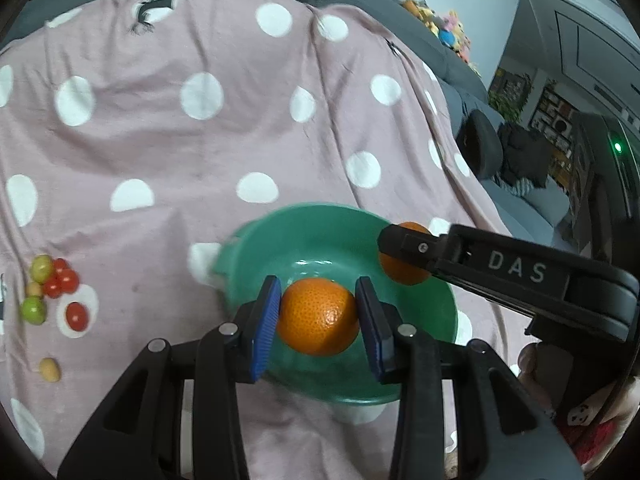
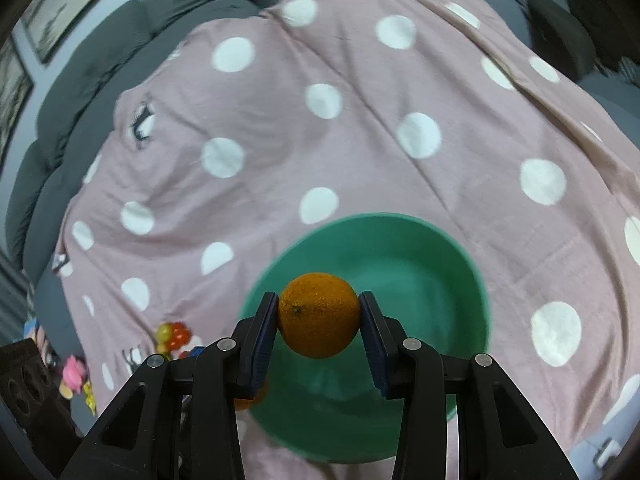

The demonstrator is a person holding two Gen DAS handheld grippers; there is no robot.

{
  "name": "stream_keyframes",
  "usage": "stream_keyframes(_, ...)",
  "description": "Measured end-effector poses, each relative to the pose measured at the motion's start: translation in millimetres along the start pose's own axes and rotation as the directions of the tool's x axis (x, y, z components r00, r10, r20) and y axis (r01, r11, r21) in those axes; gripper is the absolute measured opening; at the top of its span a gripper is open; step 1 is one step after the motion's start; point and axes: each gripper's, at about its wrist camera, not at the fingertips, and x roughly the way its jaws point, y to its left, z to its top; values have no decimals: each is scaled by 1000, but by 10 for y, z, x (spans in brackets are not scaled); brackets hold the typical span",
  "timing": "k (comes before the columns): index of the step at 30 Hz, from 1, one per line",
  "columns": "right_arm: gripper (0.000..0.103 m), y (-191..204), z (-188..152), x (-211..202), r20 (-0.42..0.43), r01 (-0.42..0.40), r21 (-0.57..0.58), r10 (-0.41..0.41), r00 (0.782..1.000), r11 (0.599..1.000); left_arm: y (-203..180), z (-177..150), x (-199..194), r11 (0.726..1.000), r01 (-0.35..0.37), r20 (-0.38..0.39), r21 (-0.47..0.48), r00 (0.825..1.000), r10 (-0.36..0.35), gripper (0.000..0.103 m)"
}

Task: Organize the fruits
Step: 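Carry the orange over the green basin with the right gripper and release it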

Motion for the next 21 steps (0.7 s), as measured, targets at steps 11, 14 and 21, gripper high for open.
stream_keyframes(11,43,-221,3,164,-63,67,38,-64,996,997,-115,-102,301,1000,28,-78,-1,997,-28,38)
stream_keyframes(14,43,-237,4,173,-66,80,39,-77,995,996,-118,-118,325,1000,20,-85,-3,996,-20,38)
stream_keyframes(21,43,-255,15,186,-74,87,43,-84,994,995,-106,-124,368,1000,30,-99,-9,995,-30,39)
